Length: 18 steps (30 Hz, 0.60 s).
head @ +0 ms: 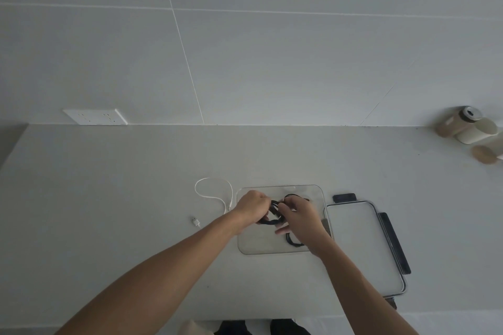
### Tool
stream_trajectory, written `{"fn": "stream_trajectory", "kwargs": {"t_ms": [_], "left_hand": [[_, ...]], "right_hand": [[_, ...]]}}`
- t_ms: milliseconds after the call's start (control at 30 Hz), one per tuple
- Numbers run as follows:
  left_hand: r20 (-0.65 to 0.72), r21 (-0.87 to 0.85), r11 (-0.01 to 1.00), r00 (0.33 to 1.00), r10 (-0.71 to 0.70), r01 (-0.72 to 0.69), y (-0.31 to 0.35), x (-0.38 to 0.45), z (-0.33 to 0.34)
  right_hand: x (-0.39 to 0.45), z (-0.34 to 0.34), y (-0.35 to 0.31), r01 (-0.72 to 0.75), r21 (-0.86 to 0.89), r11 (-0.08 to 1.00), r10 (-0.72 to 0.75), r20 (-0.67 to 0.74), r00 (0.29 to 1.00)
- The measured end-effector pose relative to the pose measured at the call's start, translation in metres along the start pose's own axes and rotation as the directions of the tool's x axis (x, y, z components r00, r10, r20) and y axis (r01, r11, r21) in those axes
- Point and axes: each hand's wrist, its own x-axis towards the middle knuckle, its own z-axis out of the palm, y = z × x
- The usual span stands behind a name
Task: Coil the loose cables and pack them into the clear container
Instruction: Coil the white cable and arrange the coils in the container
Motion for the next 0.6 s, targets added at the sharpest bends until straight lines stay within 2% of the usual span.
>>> {"fn": "stream_trajectory", "kwargs": {"t_ms": [100, 267, 600], "left_hand": [[0.007, -0.033, 0.999, 1.000, -0.009, 0.009, 0.000, -0.001, 0.002], [0.083, -0.168, 0.983, 0.995, -0.053, 0.067, -0.004, 0.002, 0.000], [0.073, -0.097, 0.995, 0.997, 0.003, 0.004, -0.007, 0.006, 0.004]], "right_hand": [[0.001, 0.001, -0.001, -0.009, 0.019, 1.000, 0.009, 0.000, 1.000], [0.003, -0.003, 0.004, -0.015, 0.158, 0.987, 0.009, 0.042, 0.999], [0.010, -0.008, 0.021, -0.025, 0.140, 0.990, 0.022, 0.024, 0.999]]}}
